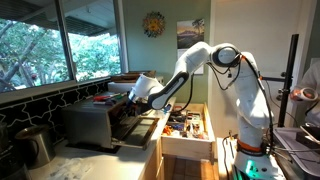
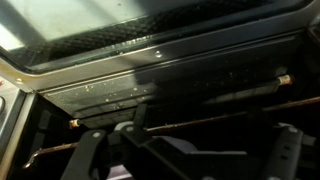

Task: Push the oven tray inwards

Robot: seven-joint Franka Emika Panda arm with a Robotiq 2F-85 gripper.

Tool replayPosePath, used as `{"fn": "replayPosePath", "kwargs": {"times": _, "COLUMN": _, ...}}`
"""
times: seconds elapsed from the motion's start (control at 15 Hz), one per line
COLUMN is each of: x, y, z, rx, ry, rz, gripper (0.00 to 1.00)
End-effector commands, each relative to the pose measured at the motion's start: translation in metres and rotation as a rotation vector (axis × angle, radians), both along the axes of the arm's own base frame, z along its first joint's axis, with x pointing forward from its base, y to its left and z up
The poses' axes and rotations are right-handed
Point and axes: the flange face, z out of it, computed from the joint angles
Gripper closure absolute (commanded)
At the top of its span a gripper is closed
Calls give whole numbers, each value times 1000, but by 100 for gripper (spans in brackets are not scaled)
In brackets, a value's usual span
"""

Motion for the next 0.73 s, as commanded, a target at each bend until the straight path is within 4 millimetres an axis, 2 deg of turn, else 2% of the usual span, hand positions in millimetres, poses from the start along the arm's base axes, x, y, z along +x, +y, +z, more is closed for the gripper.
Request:
{"fn": "replayPosePath", "kwargs": {"times": 0.0, "x": -50, "y": 4, "z": -3, "rx": -5, "ry": 167, "rz": 33, "gripper": 0}}
{"fn": "replayPosePath", "kwargs": {"times": 0.07, "x": -73, "y": -6, "z": 0, "rx": -12, "ry": 210, "rz": 56, "gripper": 0}}
{"fn": "replayPosePath", "kwargs": {"times": 0.27, "x": -107, "y": -6, "z": 9, "rx": 17, "ry": 361, "rz": 149, "gripper": 0}}
{"fn": "replayPosePath", "kwargs": {"times": 0.47, "x": -137, "y": -6, "z": 48, "rx": 117, "ry": 427, "rz": 294, "gripper": 0}}
{"fn": "replayPosePath", "kwargs": {"times": 0.53, "x": -147, "y": -13, "z": 64, "rx": 144, "ry": 432, "rz": 349, "gripper": 0}}
{"fn": "replayPosePath", "kwargs": {"times": 0.6, "x": -119, "y": -4, "z": 42, "rx": 98, "ry": 429, "rz": 265, "gripper": 0}}
{"fn": "replayPosePath", "kwargs": {"times": 0.67, "x": -124, "y": -6, "z": 56, "rx": 104, "ry": 420, "rz": 281, "gripper": 0}}
